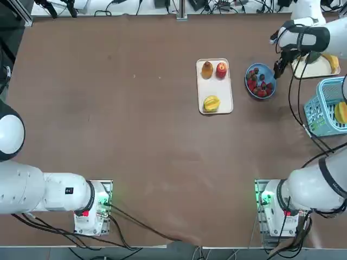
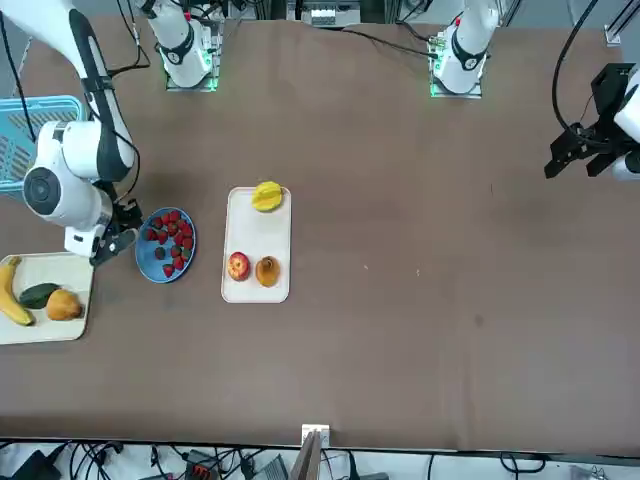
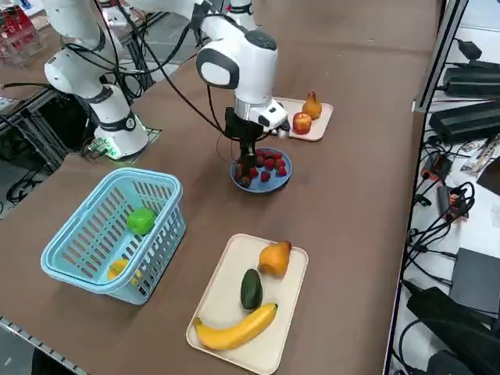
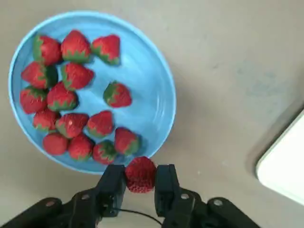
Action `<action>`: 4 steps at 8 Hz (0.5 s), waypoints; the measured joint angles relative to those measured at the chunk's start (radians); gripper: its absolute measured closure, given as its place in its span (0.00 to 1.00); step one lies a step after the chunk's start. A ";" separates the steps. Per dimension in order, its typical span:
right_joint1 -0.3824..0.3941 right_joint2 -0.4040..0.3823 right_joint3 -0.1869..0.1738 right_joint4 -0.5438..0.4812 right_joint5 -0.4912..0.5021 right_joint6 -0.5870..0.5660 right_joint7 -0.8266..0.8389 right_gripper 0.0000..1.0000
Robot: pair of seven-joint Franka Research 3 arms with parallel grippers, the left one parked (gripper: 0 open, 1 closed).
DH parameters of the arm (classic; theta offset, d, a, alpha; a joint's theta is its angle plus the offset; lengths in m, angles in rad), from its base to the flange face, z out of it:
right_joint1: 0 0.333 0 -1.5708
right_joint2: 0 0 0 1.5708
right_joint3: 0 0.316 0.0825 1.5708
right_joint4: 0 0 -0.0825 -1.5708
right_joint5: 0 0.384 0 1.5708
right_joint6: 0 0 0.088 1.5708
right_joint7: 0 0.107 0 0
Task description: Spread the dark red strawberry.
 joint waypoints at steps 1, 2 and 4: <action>0.000 0.034 0.000 0.044 0.001 0.000 0.000 0.63; 0.000 0.074 0.003 0.090 0.001 0.001 0.015 0.63; 0.016 0.153 0.017 0.152 0.001 0.006 0.060 0.63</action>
